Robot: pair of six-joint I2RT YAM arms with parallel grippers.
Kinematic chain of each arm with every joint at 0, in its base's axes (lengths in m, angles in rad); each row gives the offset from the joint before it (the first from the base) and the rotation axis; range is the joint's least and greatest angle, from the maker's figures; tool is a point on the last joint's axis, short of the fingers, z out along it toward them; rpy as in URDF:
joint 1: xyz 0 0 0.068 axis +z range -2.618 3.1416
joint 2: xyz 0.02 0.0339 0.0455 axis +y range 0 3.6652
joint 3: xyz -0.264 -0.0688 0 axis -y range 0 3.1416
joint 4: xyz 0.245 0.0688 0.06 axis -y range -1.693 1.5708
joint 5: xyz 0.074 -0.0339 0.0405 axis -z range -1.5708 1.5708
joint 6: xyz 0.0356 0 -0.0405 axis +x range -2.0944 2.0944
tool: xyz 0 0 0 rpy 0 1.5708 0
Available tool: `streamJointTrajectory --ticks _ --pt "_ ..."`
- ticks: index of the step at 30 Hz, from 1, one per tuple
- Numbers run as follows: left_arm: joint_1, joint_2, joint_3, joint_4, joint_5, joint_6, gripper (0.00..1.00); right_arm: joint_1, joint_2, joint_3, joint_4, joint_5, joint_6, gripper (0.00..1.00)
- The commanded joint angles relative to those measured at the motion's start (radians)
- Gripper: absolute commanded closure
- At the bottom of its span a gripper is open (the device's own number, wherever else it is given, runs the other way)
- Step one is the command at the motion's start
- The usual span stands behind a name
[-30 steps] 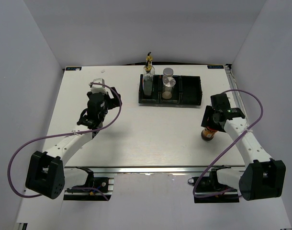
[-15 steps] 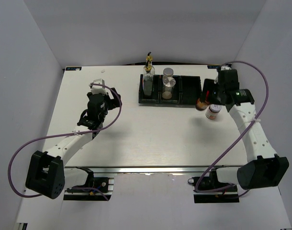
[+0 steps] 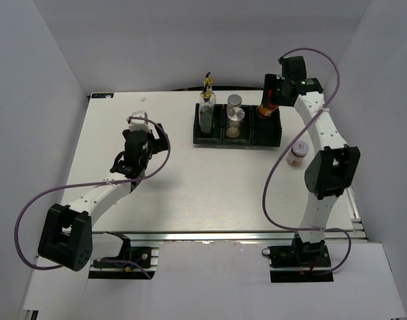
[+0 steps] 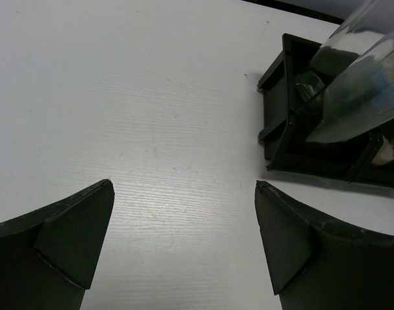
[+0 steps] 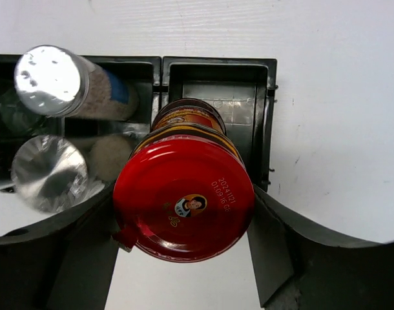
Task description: Organize the condiment bottles
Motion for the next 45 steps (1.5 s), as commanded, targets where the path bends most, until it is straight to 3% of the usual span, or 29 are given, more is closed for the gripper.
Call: streamJointTrajectory --ticks 1,10,17,19,25,27,28,38,41,45 --pt "0.005 -0.006 0.016 0.005 -0.023 0.010 0.02 -0.001 0.044 0.112 0.098 0.005 -0.007 1.00" --pt "0.005 0.002 0.018 0.006 -0.022 0.011 0.02 0.002 0.131 0.077 0.196 0.138 0.005 1.00" --pt "0.005 0.014 0.022 0.006 -0.017 0.013 0.02 0.004 0.176 0.034 0.249 0.110 -0.007 1.00" --pt "0.005 0.014 0.024 0.005 -0.014 0.011 0.02 0.002 0.202 0.046 0.255 0.101 -0.004 0.94" --pt "0.005 -0.003 0.015 0.003 -0.009 0.011 0.02 0.002 0.219 0.038 0.241 0.106 0.013 0.60" --pt "0.005 -0.007 0.012 0.003 -0.008 0.011 0.02 0.002 0.205 0.032 0.235 0.098 0.014 0.31" --pt "0.005 -0.007 0.013 0.002 -0.005 0.008 0.02 0.002 0.201 0.034 0.229 0.095 0.016 0.11" --pt "0.005 -0.029 0.007 -0.004 0.017 -0.012 0.02 0.002 0.037 0.032 0.160 0.069 -0.009 0.11" --pt "0.005 -0.047 0.004 -0.014 0.014 -0.021 0.02 0.001 -0.086 -0.118 0.173 0.150 0.008 0.11" --pt "0.003 -0.078 -0.014 -0.011 0.009 -0.023 0.02 -0.021 -0.290 -0.435 0.224 0.244 0.049 0.11"
